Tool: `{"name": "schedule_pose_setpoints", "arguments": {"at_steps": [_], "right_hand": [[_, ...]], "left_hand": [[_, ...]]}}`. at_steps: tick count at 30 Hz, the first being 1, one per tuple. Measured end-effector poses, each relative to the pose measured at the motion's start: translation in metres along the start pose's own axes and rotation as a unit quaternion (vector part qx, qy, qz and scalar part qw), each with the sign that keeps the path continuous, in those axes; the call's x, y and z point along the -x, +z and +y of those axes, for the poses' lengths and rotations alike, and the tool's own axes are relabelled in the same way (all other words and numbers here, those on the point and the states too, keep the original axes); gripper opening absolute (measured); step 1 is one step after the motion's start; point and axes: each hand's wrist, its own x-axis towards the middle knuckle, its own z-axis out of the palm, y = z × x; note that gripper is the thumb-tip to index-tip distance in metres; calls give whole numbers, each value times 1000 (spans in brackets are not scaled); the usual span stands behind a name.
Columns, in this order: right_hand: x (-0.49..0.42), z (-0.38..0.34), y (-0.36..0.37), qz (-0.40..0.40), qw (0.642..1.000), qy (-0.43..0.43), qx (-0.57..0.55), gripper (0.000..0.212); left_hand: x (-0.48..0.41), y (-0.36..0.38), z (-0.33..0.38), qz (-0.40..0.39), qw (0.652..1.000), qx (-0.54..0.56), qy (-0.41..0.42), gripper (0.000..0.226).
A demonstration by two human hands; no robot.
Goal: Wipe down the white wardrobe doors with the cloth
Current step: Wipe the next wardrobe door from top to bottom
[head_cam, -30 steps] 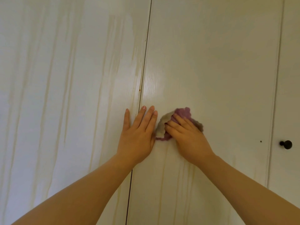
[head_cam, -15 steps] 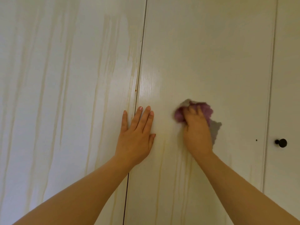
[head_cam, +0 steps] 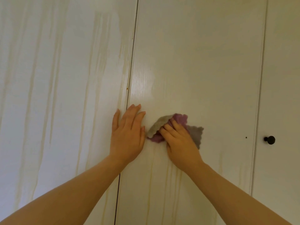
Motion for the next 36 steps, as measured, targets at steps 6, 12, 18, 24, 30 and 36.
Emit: {"name": "schedule_pose_setpoints", "arguments": {"at_steps": [6, 12, 18, 24, 30, 36], "right_hand": [[-9, 7, -36, -126, 902, 187, -368, 57], [-11, 16, -65, -73, 914, 235, -324, 46], [9, 40, -70, -101, 975, 198, -22, 55], [35, 54, -52, -62, 981, 161, 85, 57], [38, 55, -46, -60, 983, 144, 98, 57], [39, 56, -43, -40, 985, 152, 75, 57]], "left_hand": [[-20, 2, 62, -39, 966, 252, 40, 15], [-17, 24, 87, -114, 991, 67, 15, 31], [-7, 33, 66, -138, 981, -70, 119, 45], [-14, 22, 52, -136, 983, -103, 72, 72], [14, 24, 49, -205, 958, -92, 176, 72], [-2, 20, 45, -146, 978, -149, 8, 56]]}}
